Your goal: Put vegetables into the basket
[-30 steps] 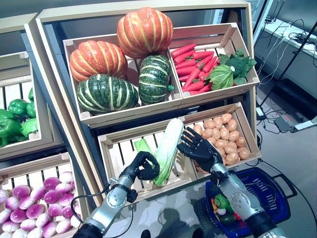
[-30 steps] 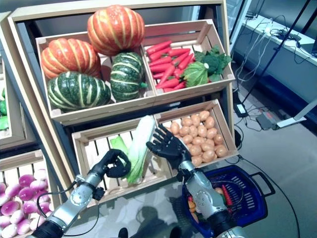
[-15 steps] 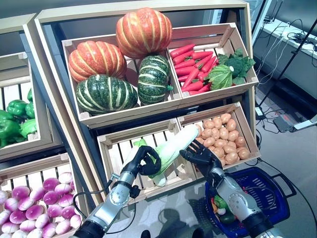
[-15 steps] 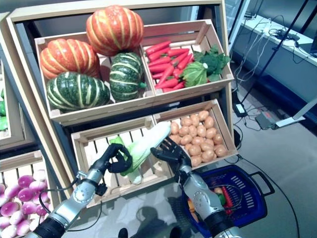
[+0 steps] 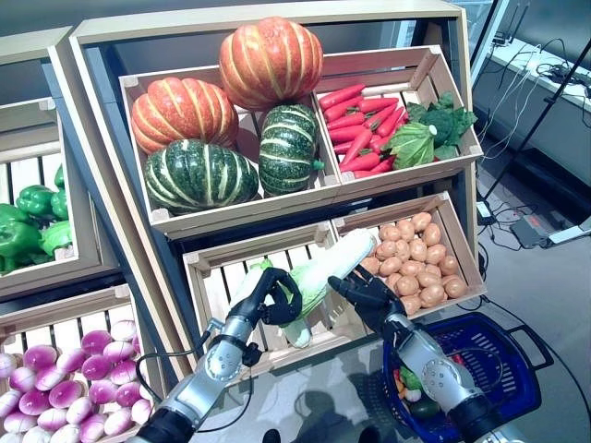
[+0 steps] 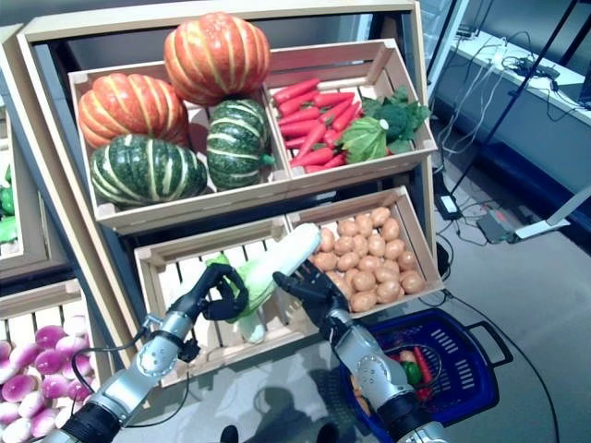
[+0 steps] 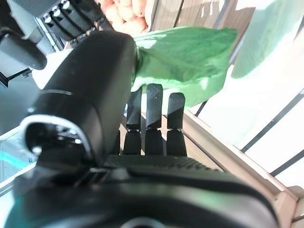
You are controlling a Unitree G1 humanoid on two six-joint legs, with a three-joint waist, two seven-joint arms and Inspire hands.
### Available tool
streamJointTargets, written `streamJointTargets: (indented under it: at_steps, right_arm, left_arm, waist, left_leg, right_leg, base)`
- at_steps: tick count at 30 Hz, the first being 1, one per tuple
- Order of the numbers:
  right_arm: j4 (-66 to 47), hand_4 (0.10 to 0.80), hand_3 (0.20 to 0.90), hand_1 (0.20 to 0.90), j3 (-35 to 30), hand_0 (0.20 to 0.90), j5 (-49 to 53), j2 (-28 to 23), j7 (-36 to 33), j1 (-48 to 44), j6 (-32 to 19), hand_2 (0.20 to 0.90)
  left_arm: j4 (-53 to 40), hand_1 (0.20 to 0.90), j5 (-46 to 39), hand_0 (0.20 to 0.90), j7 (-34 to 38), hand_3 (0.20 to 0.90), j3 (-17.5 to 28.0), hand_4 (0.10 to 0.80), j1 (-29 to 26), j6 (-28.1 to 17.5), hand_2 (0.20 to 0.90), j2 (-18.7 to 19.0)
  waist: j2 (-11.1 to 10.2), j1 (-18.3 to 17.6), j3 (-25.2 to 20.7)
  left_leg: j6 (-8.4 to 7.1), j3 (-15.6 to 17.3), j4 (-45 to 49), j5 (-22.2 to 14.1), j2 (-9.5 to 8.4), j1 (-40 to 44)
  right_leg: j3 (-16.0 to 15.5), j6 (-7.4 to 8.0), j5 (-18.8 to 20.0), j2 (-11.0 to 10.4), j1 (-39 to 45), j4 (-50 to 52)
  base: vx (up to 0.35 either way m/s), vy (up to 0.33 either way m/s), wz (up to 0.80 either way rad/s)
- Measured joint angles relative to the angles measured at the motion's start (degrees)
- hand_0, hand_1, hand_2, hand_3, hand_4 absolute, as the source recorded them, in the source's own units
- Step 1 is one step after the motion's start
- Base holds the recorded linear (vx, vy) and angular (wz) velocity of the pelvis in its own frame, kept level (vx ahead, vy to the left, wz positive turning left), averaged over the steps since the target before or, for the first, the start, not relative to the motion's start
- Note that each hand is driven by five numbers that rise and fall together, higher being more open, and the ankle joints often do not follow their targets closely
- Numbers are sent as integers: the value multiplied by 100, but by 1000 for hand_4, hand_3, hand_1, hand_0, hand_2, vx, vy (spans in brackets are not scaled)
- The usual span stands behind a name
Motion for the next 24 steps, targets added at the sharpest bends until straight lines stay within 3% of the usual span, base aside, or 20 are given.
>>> streamJointTargets:
  at_steps: [16,17,18,20,21,24]
  right_arm:
    - [-1,800,900,900,-13,900,313,9,353,0,-570,900]
    - [-1,744,815,815,-13,815,314,7,353,0,-575,815]
    - [-1,598,596,596,-13,596,314,4,353,0,-578,596]
    - [-1,431,347,347,-20,347,314,-2,353,0,-580,347]
    - [-1,400,300,300,-41,300,313,-7,353,0,-582,300]
    - [-1,400,300,300,-153,300,314,-30,354,0,-593,300]
  left_arm:
    - [-160,300,-69,300,-685,300,-257,400,-267,-187,300,163]
    - [-164,300,-73,300,-766,300,-310,400,-311,-187,300,180]
    - [-164,300,-74,300,-786,300,-340,400,-330,-187,300,187]
    - [-166,300,-186,300,-865,300,-379,400,-356,-187,300,204]
    - [-167,300,-265,300,-910,300,-381,400,-356,-187,300,212]
    - [-168,300,-290,300,-1062,300,-411,400,-357,-187,300,256]
  waist:
    - [13,-14,-8]
    - [17,-15,-10]
    - [19,-17,-12]
    - [24,-34,-15]
    - [27,-36,-16]
    - [40,-55,-25]
  left_leg:
    - [0,9,0,0,-6,-2]
    - [0,11,0,0,-6,-4]
    - [0,14,0,0,-6,-5]
    - [0,17,0,0,-6,-6]
    - [0,17,0,0,-6,-8]
    - [0,20,0,0,-5,-9]
  right_leg:
    - [10,0,0,-4,-10,1]
    - [12,0,1,-4,-15,1]
    - [14,0,1,-3,-16,1]
    - [16,0,1,-3,-19,1]
    - [17,0,1,-4,-20,2]
    - [19,0,1,-3,-24,1]
  base:
    - [0,0,0]
    - [0,0,0]
    - [0,0,0]
    - [0,0,0]
    - [0,0,0]
    - [0,0,0]
